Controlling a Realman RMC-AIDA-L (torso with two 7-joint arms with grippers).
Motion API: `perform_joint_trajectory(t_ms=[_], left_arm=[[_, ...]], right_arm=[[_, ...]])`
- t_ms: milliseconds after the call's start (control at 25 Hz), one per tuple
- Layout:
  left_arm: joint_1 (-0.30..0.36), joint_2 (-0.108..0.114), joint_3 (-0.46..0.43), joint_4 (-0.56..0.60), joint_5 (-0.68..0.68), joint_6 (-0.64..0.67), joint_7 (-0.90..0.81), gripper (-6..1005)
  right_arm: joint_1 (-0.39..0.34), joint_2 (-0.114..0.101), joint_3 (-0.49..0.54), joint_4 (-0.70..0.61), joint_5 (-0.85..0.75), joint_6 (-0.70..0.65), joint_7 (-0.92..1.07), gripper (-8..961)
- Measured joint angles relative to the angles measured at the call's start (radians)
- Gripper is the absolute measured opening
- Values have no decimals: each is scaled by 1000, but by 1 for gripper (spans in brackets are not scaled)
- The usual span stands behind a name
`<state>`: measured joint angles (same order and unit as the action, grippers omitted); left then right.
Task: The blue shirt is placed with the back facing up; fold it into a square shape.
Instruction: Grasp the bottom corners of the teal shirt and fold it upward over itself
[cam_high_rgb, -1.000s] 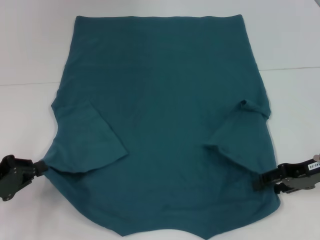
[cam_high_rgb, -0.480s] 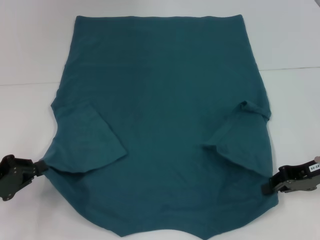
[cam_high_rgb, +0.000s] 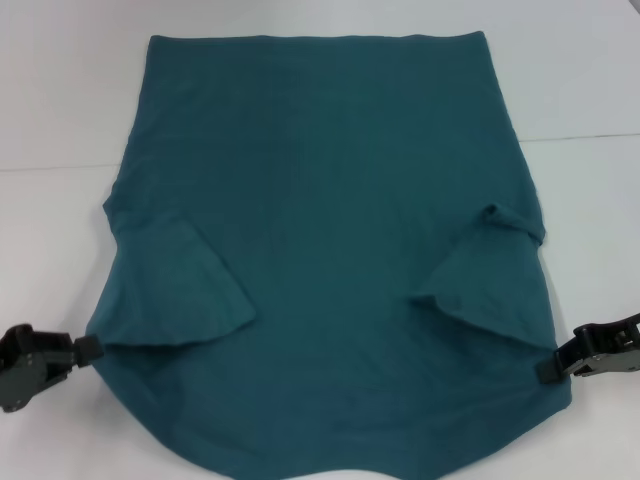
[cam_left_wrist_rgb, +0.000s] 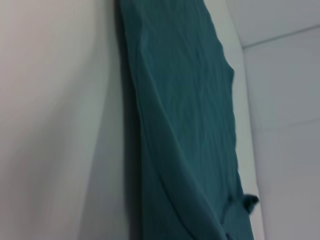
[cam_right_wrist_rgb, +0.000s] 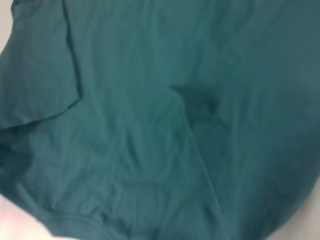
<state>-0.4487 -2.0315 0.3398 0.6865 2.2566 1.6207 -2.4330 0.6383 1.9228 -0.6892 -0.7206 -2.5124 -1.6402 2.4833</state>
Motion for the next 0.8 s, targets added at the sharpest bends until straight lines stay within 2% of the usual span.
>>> perform_joint_trajectory(t_ms=[240, 600, 800], left_arm=[[37, -4, 1, 50, 32, 111, 11, 27], [96, -10, 1, 132, 156, 270, 11, 26], [100, -11, 4, 136, 205, 307, 22, 26]], right_arm=[[-1, 6, 3, -9, 3, -81, -33, 36], [-58, -13, 22, -33, 2, -214, -36, 37], [-118, 0, 35, -91, 2, -288, -38, 37]])
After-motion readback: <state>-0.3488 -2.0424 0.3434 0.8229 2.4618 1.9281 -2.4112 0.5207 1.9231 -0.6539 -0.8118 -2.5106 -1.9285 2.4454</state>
